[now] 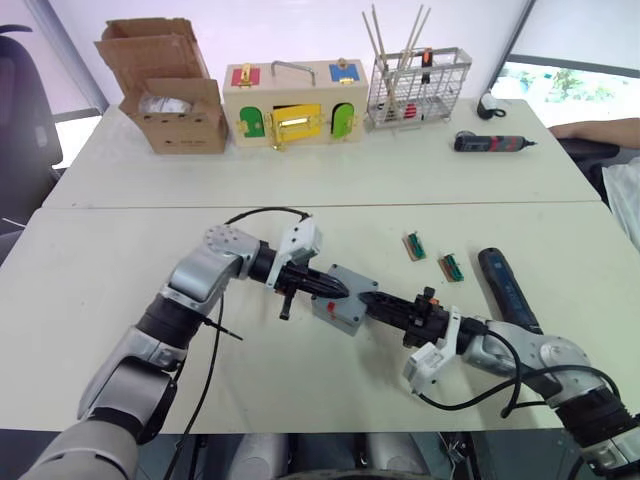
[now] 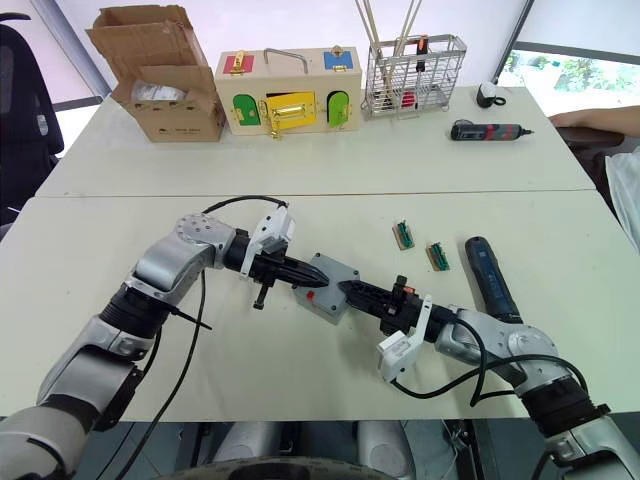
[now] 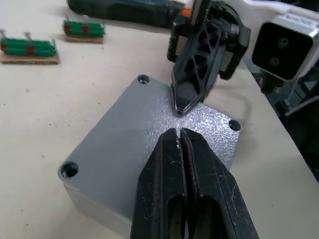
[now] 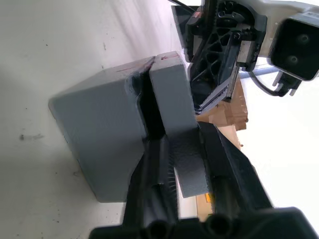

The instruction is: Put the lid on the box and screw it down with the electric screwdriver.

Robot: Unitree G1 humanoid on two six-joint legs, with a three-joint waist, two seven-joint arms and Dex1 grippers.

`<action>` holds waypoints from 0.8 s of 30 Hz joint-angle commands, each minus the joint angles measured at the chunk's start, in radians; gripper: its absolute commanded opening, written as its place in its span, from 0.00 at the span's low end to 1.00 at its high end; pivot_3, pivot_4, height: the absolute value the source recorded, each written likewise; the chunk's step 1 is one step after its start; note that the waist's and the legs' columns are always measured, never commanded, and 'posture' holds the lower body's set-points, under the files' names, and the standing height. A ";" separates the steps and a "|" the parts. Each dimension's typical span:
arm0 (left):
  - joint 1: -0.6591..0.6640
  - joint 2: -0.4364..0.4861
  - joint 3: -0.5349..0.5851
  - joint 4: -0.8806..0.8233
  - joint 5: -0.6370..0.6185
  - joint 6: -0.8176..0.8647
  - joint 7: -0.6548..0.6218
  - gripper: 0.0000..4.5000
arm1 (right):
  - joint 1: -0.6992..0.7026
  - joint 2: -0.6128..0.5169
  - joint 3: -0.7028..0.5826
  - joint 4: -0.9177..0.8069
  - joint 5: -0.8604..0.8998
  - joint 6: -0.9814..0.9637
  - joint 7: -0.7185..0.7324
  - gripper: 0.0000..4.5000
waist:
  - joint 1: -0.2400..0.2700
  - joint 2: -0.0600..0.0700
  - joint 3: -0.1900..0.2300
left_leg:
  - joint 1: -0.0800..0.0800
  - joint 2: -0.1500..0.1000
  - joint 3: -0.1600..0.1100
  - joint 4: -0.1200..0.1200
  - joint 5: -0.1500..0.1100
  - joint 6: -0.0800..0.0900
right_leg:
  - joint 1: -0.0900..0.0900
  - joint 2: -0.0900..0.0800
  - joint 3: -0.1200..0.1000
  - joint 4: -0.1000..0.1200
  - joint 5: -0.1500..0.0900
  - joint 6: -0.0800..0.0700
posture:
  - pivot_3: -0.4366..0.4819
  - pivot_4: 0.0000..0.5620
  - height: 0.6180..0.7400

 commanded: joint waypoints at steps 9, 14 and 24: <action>0.079 0.009 -0.128 0.084 0.162 -0.082 0.012 0.00 | 0.077 -0.063 -0.064 -0.062 0.000 0.003 -0.027 0.95 | 0.015 -0.002 -0.012 | 0.019 -0.001 -0.002 -0.002 -0.007 0.012 | 0.023 0.000 0.000 -0.010 -0.002 0.001 | 0.48 0.27 1.00; 0.092 0.009 -0.141 0.101 0.188 -0.108 0.024 0.00 | 0.103 -0.099 -0.088 -0.077 0.005 -0.004 -0.036 0.95 | 0.025 -0.001 -0.013 | 0.019 -0.002 -0.003 -0.002 -0.008 0.013 | 0.025 -0.001 0.000 -0.012 -0.002 0.001 | 0.48 0.27 1.00; 0.098 -0.009 -0.147 0.112 0.200 -0.122 0.043 0.00 | 0.162 -0.182 -0.162 -0.100 0.027 -0.043 -0.062 0.95 | 0.027 0.000 -0.014 | 0.018 -0.011 -0.013 -0.002 -0.008 0.014 | 0.030 -0.003 0.003 -0.016 -0.002 0.001 | 0.48 0.27 1.00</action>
